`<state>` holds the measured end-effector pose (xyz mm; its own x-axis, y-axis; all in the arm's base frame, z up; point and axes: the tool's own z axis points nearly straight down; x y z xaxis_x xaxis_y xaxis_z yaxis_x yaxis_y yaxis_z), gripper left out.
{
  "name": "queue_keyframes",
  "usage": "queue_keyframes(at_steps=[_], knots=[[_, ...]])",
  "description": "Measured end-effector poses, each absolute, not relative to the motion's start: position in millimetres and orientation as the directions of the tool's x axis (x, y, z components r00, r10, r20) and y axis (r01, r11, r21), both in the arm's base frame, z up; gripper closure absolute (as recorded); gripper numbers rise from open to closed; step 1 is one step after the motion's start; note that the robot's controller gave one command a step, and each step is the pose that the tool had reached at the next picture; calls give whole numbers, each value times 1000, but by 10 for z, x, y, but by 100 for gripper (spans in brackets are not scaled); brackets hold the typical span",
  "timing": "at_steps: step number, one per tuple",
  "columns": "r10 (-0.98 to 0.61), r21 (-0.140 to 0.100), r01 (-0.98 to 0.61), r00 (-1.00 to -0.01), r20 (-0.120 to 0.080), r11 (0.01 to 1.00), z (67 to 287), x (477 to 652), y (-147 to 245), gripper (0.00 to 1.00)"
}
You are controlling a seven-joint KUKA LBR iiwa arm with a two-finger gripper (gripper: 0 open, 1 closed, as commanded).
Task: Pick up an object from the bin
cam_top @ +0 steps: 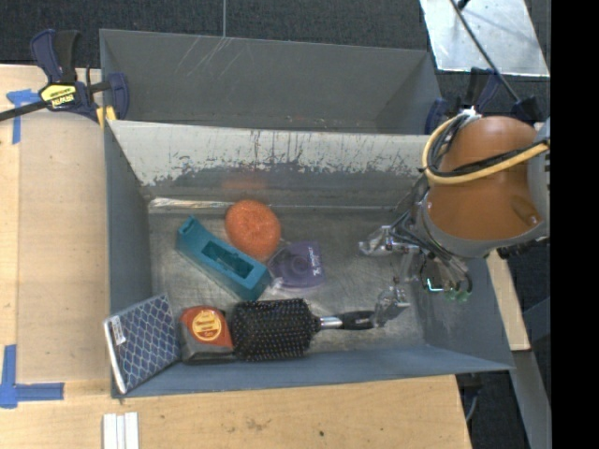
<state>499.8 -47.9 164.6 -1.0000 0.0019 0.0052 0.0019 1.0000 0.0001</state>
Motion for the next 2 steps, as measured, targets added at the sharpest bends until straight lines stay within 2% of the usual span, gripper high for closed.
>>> queue_keyframes(at_steps=[1, 2], knots=[[0, -1, 0, -1000, -3, 1000, 1683, 5017, -478, 0], [-70, -2, -70, -998, -9, 998, 1389, 4992, -385, 0]])
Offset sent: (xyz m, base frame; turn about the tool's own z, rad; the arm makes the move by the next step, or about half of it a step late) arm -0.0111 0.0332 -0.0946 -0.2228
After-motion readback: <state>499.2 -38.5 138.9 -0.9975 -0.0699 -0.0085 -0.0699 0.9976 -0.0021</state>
